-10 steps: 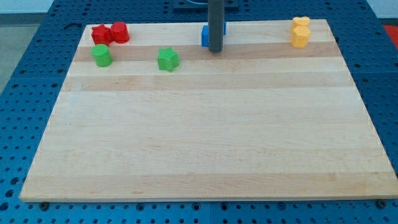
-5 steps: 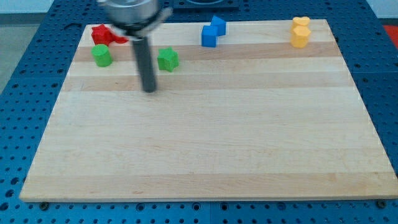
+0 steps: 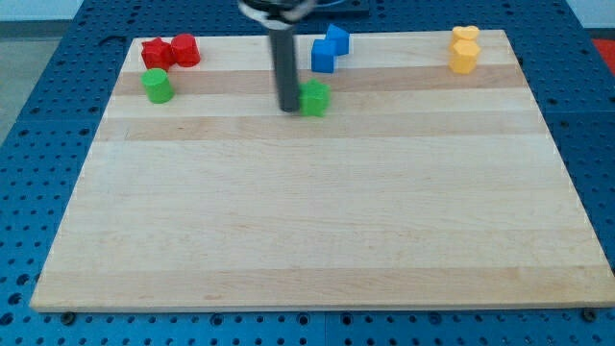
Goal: Place the green star at the center right of the board
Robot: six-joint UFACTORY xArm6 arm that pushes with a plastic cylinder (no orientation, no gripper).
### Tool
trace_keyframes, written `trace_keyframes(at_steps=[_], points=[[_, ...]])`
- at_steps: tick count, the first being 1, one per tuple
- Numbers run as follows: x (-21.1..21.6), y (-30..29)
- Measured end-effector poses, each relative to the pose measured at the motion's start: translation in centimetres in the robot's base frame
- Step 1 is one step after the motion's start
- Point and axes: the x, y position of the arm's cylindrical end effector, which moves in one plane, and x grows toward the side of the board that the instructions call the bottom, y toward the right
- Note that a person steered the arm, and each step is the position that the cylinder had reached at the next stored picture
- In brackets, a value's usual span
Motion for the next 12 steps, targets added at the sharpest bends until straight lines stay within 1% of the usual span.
trace_keyframes(at_steps=[1, 2, 3, 4, 6, 7, 8, 9, 10, 11, 12], points=[[0.4, 3.0], [-0.7, 0.8], [-3.6, 1.5], [-4.7, 6.1], [1.8, 16.6], [-0.4, 17.2], [-4.7, 15.9], [-6.6, 13.4], [-5.5, 9.4], [-2.7, 6.4], [1.3, 5.8]])
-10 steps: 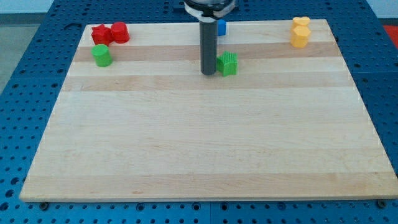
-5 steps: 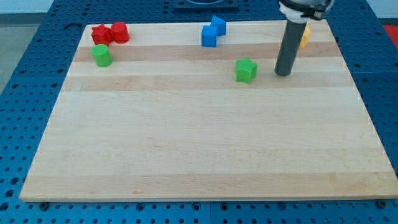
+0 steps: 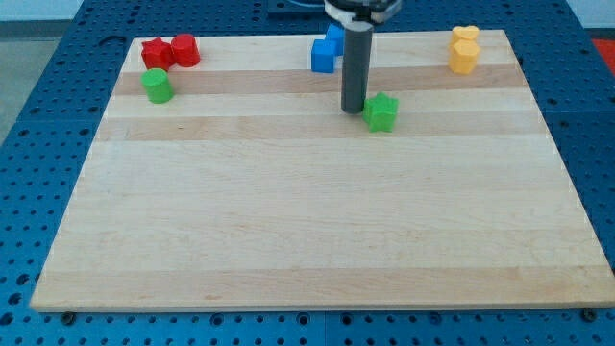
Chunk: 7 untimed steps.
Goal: Place the green star at the center right of the board
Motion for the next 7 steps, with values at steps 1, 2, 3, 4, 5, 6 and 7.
trace_keyframes(at_steps=[1, 2, 3, 4, 5, 6, 7], points=[[2.7, 4.2], [3.3, 9.3], [3.3, 9.8], [3.3, 11.9], [3.9, 15.0], [3.9, 12.8], [5.7, 3.6]])
